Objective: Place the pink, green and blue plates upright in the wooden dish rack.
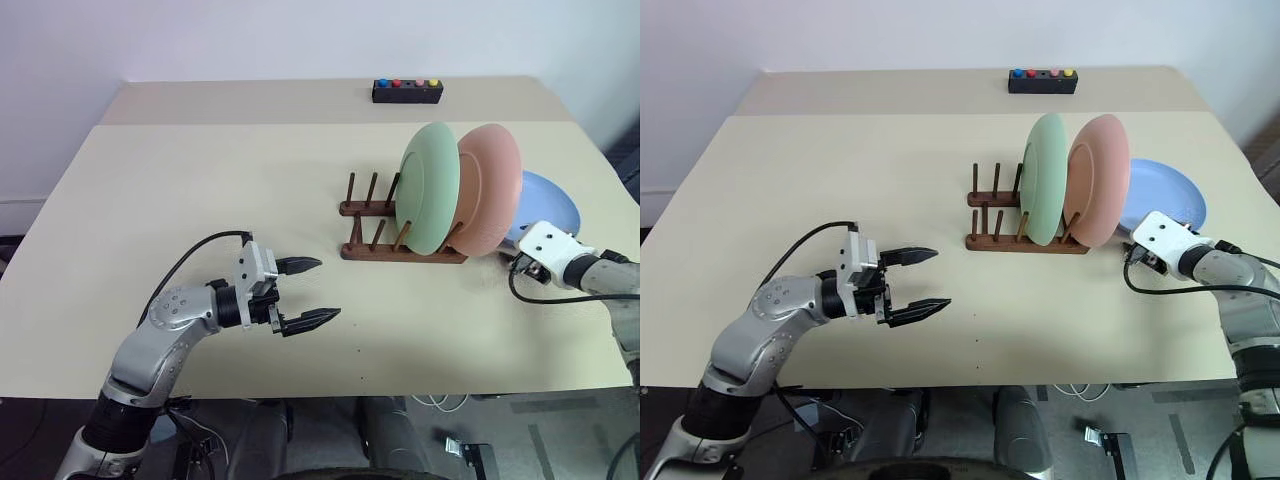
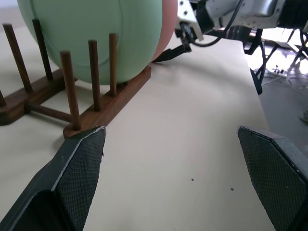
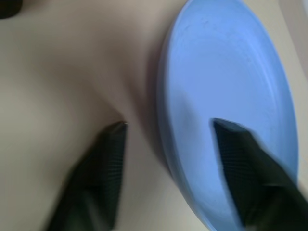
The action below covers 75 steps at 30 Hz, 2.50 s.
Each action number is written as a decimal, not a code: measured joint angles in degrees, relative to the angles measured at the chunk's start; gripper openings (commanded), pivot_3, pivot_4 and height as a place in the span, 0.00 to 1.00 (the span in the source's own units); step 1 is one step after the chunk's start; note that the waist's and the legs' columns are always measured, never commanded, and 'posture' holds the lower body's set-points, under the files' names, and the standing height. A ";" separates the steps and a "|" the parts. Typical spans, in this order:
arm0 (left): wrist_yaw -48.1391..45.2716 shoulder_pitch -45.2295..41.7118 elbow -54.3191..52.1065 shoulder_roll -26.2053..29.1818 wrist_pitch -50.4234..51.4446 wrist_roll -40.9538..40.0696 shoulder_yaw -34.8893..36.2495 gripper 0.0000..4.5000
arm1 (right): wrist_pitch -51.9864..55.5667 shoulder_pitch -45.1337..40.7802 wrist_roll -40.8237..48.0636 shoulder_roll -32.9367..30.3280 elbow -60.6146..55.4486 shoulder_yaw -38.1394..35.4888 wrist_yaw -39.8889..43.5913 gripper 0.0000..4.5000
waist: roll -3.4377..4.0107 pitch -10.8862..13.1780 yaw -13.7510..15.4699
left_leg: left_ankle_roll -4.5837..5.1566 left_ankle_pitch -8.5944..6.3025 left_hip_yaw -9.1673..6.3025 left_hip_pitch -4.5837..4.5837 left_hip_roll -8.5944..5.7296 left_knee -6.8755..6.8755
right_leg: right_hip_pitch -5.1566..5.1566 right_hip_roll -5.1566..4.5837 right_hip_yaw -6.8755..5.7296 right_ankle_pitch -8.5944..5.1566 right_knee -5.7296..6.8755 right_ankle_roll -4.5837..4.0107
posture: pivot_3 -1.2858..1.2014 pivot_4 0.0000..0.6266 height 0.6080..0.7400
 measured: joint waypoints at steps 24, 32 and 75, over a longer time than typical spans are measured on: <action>-1.77 -0.35 8.47 -1.37 -6.63 3.52 -1.28 1.00 | 5.60 -0.70 -9.79 -8.16 -25.44 -14.25 -17.02 0.01 | 0.36 -0.05 -0.13 | 0.00 0.00 0.00 0.02 -0.02 -0.02 | -0.08 0.01 0.03 0.02 0.17 0.05 | 0.52 0.24 1.00; -0.49 -1.85 10.55 -1.68 -8.32 4.96 -0.63 1.00 | 6.33 -16.03 1.57 -0.75 -37.10 -7.42 -9.17 0.01 | 0.39 -0.01 -0.48 | 0.00 0.00 -0.04 0.03 0.02 -0.06 | -0.09 0.02 0.01 0.08 0.18 0.17 | 0.52 0.24 1.00; 2.61 -0.89 10.14 -1.17 -8.36 6.01 1.12 1.00 | 48.46 -3.71 70.10 26.60 -54.67 -7.51 -14.93 0.01 | 0.36 0.00 -0.08 | 0.01 -0.01 -0.13 -0.05 0.01 -0.06 | -0.18 0.04 -0.05 0.08 0.23 0.15 | 0.52 0.24 1.00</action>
